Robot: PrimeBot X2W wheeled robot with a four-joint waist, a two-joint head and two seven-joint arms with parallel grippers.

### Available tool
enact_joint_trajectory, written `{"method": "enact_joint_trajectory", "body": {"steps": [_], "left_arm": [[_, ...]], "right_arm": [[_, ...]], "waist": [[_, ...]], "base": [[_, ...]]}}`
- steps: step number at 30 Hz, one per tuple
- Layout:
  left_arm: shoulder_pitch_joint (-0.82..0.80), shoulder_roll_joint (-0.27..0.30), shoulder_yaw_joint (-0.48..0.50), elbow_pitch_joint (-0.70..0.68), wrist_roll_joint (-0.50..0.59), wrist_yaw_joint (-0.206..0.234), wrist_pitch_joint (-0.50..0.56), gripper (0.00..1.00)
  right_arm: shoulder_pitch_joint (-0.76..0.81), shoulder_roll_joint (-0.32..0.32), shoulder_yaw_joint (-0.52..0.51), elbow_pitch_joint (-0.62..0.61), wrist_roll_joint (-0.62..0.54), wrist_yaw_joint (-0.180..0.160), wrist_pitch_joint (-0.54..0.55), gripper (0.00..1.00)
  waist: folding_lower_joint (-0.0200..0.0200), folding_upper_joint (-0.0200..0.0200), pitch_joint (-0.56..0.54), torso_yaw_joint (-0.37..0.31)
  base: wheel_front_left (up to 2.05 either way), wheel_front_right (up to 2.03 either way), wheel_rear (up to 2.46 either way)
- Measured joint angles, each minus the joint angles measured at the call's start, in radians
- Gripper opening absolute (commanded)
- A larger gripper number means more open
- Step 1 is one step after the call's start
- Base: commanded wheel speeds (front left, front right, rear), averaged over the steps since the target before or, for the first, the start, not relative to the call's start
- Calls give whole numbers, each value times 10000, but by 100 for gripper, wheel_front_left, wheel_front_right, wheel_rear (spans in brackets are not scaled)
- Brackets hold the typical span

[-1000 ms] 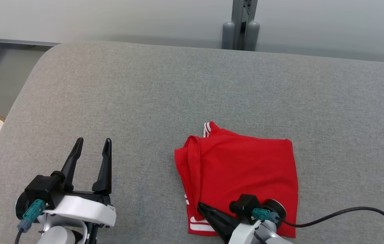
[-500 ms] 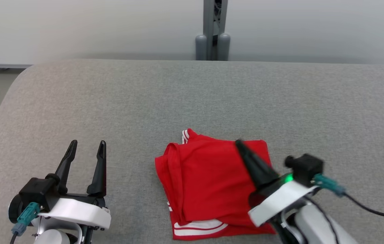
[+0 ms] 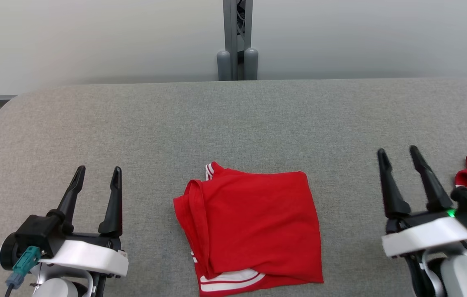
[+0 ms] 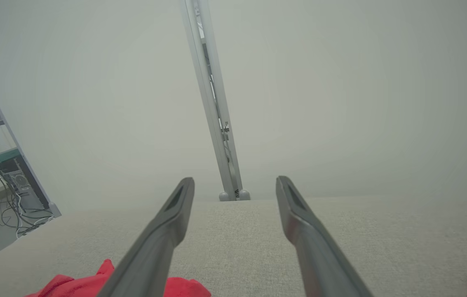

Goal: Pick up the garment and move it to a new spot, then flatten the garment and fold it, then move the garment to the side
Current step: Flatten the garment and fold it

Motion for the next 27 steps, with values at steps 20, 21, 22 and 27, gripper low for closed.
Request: {"method": "enact_joint_trajectory", "body": {"steps": [20, 21, 22, 27], "left_arm": [[546, 140, 174, -35, 238, 111, -130, 100], [552, 148, 169, -31, 238, 111, -130, 100], [566, 153, 165, -29, 238, 111, -130, 100], [579, 161, 113, -27, 238, 113, -128, 100]], "right_arm": [[2525, 247, -1344, -2013, -1147, 0, 1626, 100], [2552, 253, -1338, -2056, -1151, 0, 1653, 100], [2573, 257, -1337, -2102, -1160, 0, 1685, 100], [2637, 268, -1329, -2245, -1160, 0, 1787, 100]], "waist": [[0, 0, -415, -259], [0, 0, -423, -264], [0, 0, -429, -268], [0, 0, -403, -243]], "base": [[0, 0, 0], [0, 0, 0], [0, 0, 0], [0, 0, 0]]}}
